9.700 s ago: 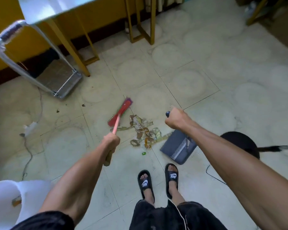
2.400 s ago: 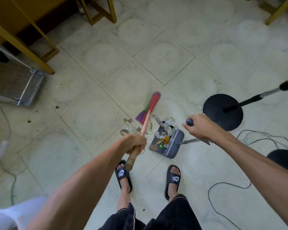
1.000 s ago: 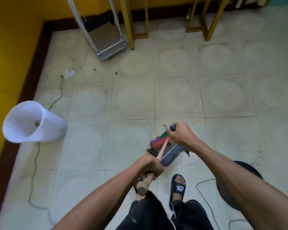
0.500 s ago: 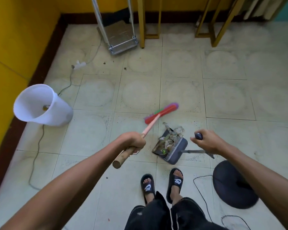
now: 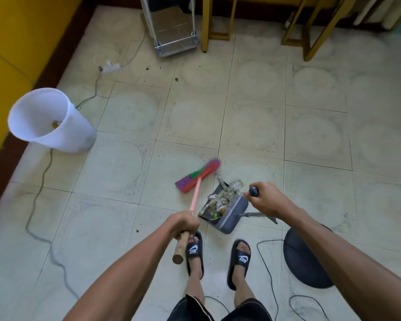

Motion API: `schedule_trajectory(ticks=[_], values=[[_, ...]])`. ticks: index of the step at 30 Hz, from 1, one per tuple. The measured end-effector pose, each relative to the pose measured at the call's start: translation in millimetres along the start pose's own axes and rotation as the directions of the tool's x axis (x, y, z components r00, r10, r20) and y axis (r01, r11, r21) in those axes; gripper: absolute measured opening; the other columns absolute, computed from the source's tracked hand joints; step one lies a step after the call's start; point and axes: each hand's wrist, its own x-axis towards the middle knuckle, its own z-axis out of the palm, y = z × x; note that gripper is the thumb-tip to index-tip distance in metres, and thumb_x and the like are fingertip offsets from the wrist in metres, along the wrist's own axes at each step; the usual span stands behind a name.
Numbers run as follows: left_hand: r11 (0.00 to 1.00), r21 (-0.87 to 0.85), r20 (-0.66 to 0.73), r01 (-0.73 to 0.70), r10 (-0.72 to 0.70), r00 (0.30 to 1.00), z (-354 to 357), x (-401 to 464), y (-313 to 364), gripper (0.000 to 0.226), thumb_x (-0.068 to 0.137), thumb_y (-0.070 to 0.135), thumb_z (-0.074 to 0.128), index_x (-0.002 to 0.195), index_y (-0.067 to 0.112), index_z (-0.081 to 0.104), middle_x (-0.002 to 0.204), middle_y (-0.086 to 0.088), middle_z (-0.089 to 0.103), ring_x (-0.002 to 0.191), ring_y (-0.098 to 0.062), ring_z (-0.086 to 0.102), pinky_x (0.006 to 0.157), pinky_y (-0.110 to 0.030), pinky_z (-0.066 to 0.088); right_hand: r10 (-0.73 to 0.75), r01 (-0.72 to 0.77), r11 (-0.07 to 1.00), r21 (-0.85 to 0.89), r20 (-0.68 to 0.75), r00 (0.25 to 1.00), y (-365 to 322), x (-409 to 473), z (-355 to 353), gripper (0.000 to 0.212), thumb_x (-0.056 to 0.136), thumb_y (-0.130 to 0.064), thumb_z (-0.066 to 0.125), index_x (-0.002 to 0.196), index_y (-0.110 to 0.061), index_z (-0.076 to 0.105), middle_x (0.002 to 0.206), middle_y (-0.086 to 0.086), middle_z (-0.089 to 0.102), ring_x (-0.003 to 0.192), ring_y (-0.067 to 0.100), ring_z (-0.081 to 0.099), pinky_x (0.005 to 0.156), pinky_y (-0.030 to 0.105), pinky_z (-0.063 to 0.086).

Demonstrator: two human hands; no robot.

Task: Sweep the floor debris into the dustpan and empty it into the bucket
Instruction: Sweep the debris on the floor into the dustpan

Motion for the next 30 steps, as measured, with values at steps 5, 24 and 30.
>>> schedule_trajectory(ticks=[5,24,30], values=[[0.999,-0.031,0.155,0.028,-0.023,0.988,43,-15,4,0.038,0.093,0.009,0.039,0.129,-0.004,0.042,0.054,-0.004,0.051,0.028,-0.007,0.045,0.033,-0.016,0.041,-0.029,0.029,0.998,0.056,0.001,1.0,1,-1,-2,0.038,0.097,-0.019,0.058,0.06,-0.02,0.049,0.06,-0.001,0.053,0.048,0.006,0.043,0.039,0.011,0.035],[0.958,0.287,-0.176,-0.015,0.069,0.982,-39,-81,75,0.01,0.081,0.004,0.05,0.072,0.005,0.054,0.056,-0.007,0.052,0.041,-0.018,0.046,0.039,-0.017,0.039,0.026,-0.029,0.997,0.066,0.035,0.999,21,-8,-13,0.036,0.091,-0.029,0.064,0.062,-0.014,0.048,0.053,-0.001,0.045,0.048,0.013,0.04,0.049,0.024,0.033],[0.979,0.199,-0.255,-0.049,0.1,0.962,-35,-73,82,0.021,0.081,-0.002,0.045,0.1,0.0,0.054,0.055,-0.007,0.051,0.04,-0.016,0.046,0.034,-0.019,0.038,-0.052,0.052,0.999,0.011,-0.058,0.997,17,-11,-17,0.037,0.089,-0.014,0.056,0.055,-0.01,0.043,0.048,0.001,0.044,0.046,0.014,0.037,0.046,0.027,0.029]])
